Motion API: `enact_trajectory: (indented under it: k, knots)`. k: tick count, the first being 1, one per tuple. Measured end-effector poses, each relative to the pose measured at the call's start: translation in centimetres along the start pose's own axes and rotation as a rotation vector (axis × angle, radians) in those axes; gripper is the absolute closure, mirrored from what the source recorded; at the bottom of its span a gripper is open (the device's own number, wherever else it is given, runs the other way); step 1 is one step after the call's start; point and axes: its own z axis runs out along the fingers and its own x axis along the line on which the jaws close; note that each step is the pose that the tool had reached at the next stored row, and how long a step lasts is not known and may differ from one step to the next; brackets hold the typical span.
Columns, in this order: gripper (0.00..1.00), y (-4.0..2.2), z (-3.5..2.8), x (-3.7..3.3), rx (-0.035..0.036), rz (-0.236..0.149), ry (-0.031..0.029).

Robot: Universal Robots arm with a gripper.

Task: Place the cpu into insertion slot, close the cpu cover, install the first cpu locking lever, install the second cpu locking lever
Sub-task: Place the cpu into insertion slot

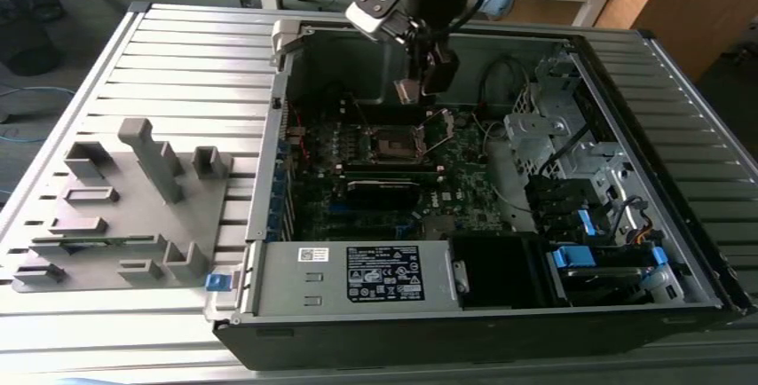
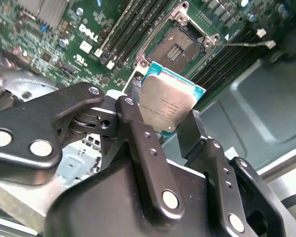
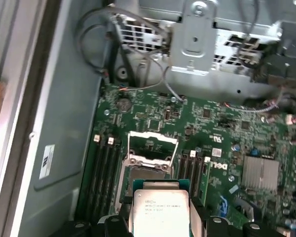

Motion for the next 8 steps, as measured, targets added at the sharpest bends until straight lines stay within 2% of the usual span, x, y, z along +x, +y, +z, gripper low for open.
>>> enact_trajectory:
  k: [4,8]
  knots:
    - [0.46,0.0,0.05,0.0,-0.0004,0.07,-0.0063]
    - [0.46,-0.01,0.05,0.0,-0.0006,0.075,-0.0064]
